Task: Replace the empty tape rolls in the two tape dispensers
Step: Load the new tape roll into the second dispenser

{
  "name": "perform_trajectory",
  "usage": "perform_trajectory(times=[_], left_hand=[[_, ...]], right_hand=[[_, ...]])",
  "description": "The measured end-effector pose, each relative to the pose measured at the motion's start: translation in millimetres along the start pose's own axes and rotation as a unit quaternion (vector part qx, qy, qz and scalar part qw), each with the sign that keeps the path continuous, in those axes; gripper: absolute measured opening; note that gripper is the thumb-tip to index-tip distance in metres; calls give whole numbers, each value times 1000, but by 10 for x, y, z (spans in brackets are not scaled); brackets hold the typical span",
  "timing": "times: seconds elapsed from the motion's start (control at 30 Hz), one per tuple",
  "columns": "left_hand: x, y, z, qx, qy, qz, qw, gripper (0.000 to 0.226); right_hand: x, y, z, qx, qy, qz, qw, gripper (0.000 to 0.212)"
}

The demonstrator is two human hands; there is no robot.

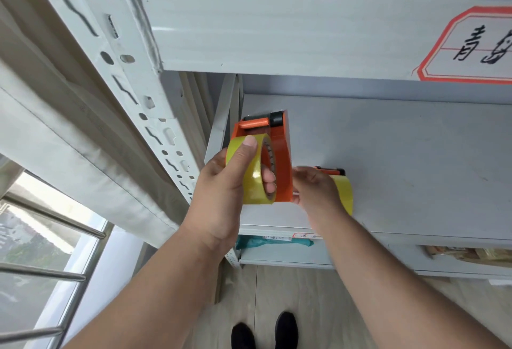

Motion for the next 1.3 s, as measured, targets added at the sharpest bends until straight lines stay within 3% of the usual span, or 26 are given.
perform_trajectory(times=[0.23,0.47,0.9,1.17,1.3], left_hand=[[182,-40,-530,-83,-64,47,993,33],[156,-7,-769,-132,-108,77,982,26],[121,-71,-885,-106,-93,100,985,46],[200,-24,-769,-86,25,71,993,31],[242,9,-494,-38,69,56,995,45]], right_hand=[[-908,-338,608,25,-179,-140,974,16],[-1282,-284,686,-13,-265,-191,945,23],[-1414,-343,851,33,-246,-126,961,21],[-625,-400,658,37,-153,-157,975,15],[-118,-292,361,1,-148,-192,970,20]])
Point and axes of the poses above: each hand's wrist, its own z-axis towards the middle knuckle, its own y-axis out of the palm, x = y × z, the point moved 5 cm from there along z, towards the middle knuckle, and after that the axes turned 9 degrees about x, right-handed, at the moved point
